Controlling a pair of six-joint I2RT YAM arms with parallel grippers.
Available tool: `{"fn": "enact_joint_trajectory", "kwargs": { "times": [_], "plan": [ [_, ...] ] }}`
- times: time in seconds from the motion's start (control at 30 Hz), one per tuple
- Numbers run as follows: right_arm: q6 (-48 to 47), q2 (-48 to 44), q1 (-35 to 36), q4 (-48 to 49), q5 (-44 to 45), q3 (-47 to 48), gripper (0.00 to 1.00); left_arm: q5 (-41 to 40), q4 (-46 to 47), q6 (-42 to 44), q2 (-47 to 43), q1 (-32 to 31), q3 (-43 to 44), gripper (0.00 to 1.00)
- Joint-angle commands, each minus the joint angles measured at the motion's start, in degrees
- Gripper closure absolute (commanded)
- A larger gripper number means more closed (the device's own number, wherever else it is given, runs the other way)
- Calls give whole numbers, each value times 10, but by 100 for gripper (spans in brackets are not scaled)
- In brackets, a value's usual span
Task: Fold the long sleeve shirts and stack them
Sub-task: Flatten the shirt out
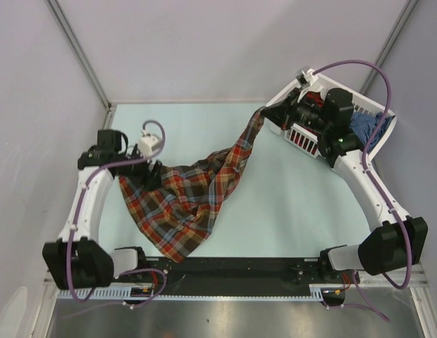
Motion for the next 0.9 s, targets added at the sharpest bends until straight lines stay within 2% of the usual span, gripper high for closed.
{"fn": "enact_joint_trajectory", "kwargs": {
  "times": [0.0, 0.13, 0.27, 0.37, 0.4, 0.43, 0.47, 0.53, 0.57, 0.63, 0.67, 0.73, 0.77, 0.83, 0.87],
  "plan": [
    [67, -7, -18, 32, 48, 19, 100, -64, -50, 182, -47, -15, -113, 21],
    [39, -20, -20, 9, 60, 19, 100, -156, 53, 176, -21, -33, -170, 23],
    [1, -43, -20, -32, 68, 1, 100, -246, 137, 160, 58, -76, -193, 26],
    [-26, -72, -20, -61, 79, -23, 100, -295, 185, 144, 142, -84, -163, 36],
    [-33, -80, -20, -69, 86, -28, 100, -301, 190, 141, 167, -84, -145, 46],
    [-38, -95, -21, -76, 88, -34, 100, -320, 199, 138, 193, -84, -126, 52],
    [-49, -103, -22, -90, 90, -45, 100, -328, 205, 133, 243, -84, -83, 62],
    [-57, -128, -23, -99, 99, -59, 100, -346, 220, 120, 297, -84, -27, 69],
    [-63, -132, -23, -100, 102, -71, 100, -371, 221, 117, 355, -81, 43, 74],
    [-64, -133, -22, -91, 113, -79, 100, -386, 208, 102, 420, -77, 131, 78],
    [-64, -126, -21, -86, 116, -79, 100, -396, 192, 97, 483, -74, 237, 81],
    [-59, -112, -20, -74, 133, -70, 100, -394, 140, 77, 532, -62, 344, 82],
    [-56, -100, -20, -70, 135, -65, 100, -377, 124, 71, 551, -51, 421, 81],
    [-53, -90, -19, -70, 135, -49, 100, -302, 69, 71, 533, -42, 455, 72],
    [-50, -86, -19, -70, 132, -47, 100, -263, 54, 81, 476, -21, 428, 58]
  ]
}}
